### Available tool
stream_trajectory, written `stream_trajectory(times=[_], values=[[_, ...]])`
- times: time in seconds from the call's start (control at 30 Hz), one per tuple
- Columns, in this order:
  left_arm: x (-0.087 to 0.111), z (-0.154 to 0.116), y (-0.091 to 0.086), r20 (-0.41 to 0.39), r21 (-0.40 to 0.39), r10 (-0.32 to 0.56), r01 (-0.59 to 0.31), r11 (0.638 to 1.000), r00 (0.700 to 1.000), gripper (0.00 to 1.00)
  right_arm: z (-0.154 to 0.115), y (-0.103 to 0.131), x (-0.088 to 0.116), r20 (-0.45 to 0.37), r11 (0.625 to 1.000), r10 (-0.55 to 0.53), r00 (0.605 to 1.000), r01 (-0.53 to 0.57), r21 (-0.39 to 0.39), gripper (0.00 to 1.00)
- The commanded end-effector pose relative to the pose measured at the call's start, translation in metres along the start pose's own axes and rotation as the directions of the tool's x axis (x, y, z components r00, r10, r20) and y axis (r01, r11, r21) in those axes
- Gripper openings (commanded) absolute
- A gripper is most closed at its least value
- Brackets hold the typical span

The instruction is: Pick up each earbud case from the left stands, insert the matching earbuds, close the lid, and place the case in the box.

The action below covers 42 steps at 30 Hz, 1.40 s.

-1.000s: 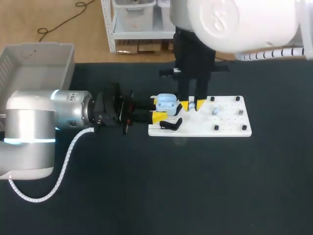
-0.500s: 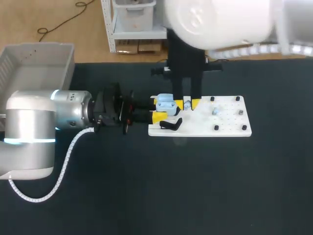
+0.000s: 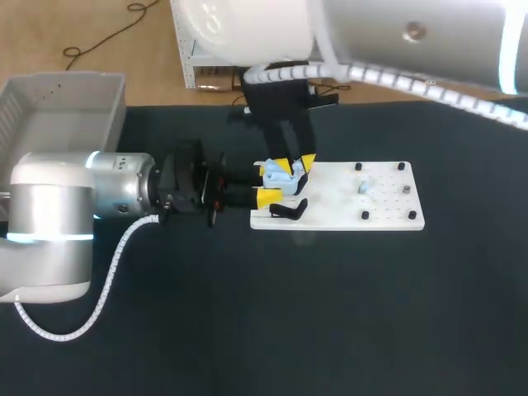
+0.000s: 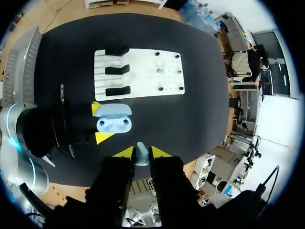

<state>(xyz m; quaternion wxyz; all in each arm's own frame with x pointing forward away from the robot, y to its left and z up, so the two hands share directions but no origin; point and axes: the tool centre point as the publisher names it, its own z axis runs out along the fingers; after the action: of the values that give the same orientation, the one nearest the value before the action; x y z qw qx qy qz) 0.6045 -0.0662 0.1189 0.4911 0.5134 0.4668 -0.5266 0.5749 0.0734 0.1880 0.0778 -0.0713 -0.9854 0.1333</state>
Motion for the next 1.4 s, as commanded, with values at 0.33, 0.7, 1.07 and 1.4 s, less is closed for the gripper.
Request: stream_trajectory(times=[0.33,0.7,1.07,1.4], values=[[0.009,0.018,-0.008,-0.031,0.004,0.004,-0.004,1.0,1.0,0.0,0.001,0.0,-0.003,-0.005,1.0,0.001,1.0,-0.001,-0.005,0.0],[0.008,0.018,-0.002,-0.007,-0.056,0.017,-0.017,0.998,1.0,0.0,0.004,-0.001,-0.005,-0.002,1.0,-0.017,1.0,0.017,-0.025,0.0],[0.008,0.017,-0.002,0.002,-0.067,0.016,-0.016,0.998,1.0,0.0,0.014,0.002,-0.013,-0.008,0.999,-0.007,1.0,0.006,-0.037,0.0],[0.008,0.017,-0.002,0.002,-0.067,0.016,-0.016,0.998,1.0,0.0,0.019,-0.006,-0.014,0.008,0.986,0.137,0.99,-0.136,-0.095,0.0]])
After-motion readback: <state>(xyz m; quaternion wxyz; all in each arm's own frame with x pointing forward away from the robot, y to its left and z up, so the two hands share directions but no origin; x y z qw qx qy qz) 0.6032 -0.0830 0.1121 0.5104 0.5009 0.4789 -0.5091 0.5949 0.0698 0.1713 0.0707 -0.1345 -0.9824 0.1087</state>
